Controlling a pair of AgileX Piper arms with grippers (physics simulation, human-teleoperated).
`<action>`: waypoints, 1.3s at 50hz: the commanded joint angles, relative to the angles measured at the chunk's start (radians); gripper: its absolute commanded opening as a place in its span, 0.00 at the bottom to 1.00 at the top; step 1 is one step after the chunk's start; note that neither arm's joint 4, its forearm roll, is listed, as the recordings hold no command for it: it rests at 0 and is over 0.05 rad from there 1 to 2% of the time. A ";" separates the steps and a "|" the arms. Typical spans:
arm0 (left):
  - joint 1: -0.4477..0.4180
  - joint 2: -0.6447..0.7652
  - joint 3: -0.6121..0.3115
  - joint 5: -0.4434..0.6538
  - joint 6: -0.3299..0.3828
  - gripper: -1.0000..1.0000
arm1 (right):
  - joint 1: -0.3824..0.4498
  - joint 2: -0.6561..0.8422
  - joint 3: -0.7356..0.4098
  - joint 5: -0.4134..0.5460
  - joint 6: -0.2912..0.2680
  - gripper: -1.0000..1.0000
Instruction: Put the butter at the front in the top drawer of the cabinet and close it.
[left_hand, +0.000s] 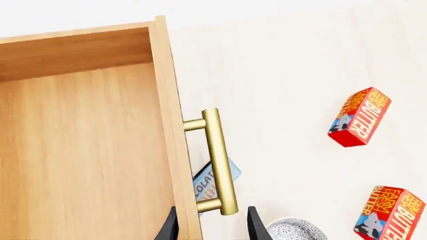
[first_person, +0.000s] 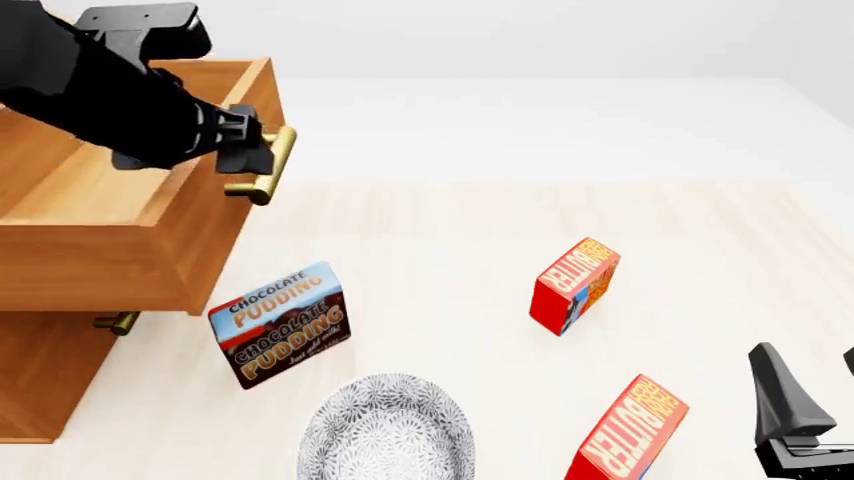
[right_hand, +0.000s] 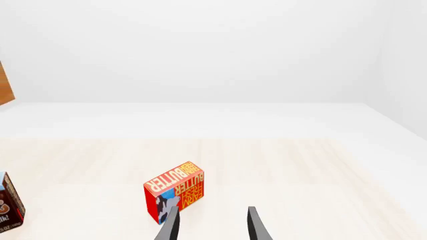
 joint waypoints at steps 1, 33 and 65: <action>-0.033 -0.025 -0.135 0.013 0.080 1.00 | 0.000 0.000 0.001 -0.002 0.000 1.00; -0.160 -0.021 -0.214 0.027 0.215 1.00 | 0.000 0.000 0.001 -0.001 0.000 1.00; -0.429 0.219 -0.199 -0.205 0.214 1.00 | -0.001 -0.003 0.004 -0.002 0.000 1.00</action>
